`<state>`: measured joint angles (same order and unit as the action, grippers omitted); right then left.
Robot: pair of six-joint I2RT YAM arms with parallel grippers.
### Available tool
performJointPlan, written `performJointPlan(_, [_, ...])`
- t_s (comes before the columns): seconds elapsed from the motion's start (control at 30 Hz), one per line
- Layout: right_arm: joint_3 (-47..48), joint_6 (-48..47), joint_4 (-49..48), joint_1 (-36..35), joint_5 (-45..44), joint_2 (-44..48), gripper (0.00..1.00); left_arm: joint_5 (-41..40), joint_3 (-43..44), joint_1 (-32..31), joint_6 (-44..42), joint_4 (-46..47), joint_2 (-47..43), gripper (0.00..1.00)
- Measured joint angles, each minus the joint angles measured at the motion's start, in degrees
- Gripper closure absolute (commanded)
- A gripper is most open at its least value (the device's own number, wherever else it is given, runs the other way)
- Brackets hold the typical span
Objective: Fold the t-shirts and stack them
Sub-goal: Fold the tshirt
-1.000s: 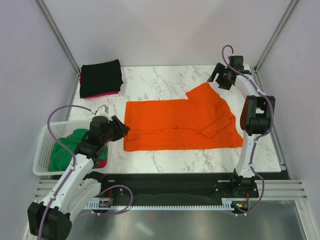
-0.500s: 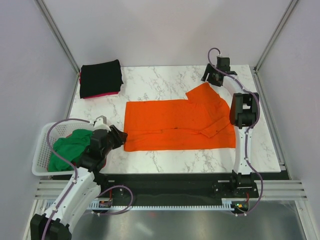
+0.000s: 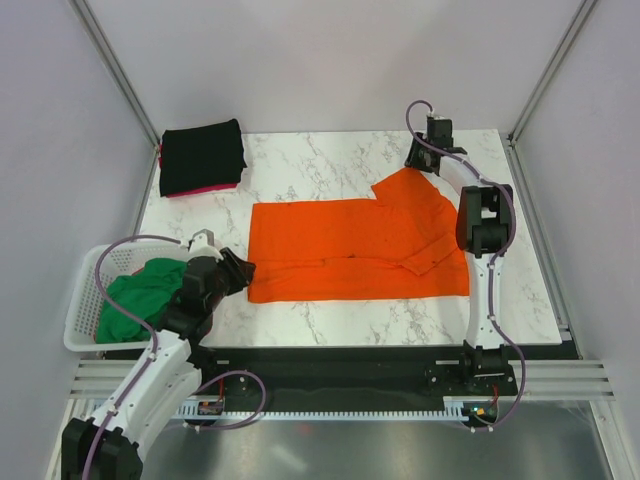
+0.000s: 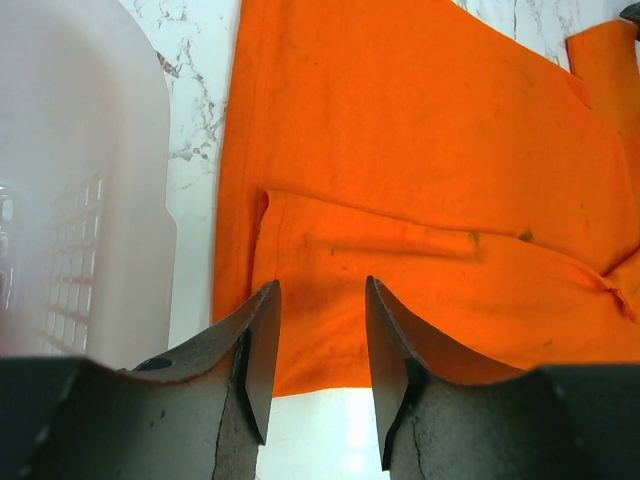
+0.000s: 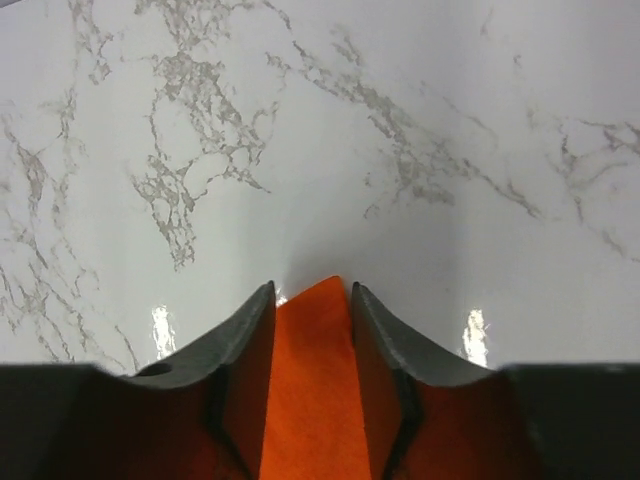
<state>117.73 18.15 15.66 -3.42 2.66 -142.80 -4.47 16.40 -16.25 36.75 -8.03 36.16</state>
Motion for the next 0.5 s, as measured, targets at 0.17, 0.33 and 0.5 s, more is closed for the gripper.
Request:
performJointPlan(0.17, [-5.9,0.6,-3.4,-1.4,-1.3,2.8,0.84,0.0,0.0,0.0,0.0,1.0,1.3,0.54])
performJointPlan(0.33, [-8.6,1.6,-4.8,-1.8,-1.5,4.2,1.00,0.0,0.0,0.0,0.0,1.4,1.8,0.54])
performJointPlan(0.5, [-14.0,2.5,-5.0,-2.1,-2.6,7.9,1.00,-0.7,1.4,0.0,0.0,2.2,5.8,0.55])
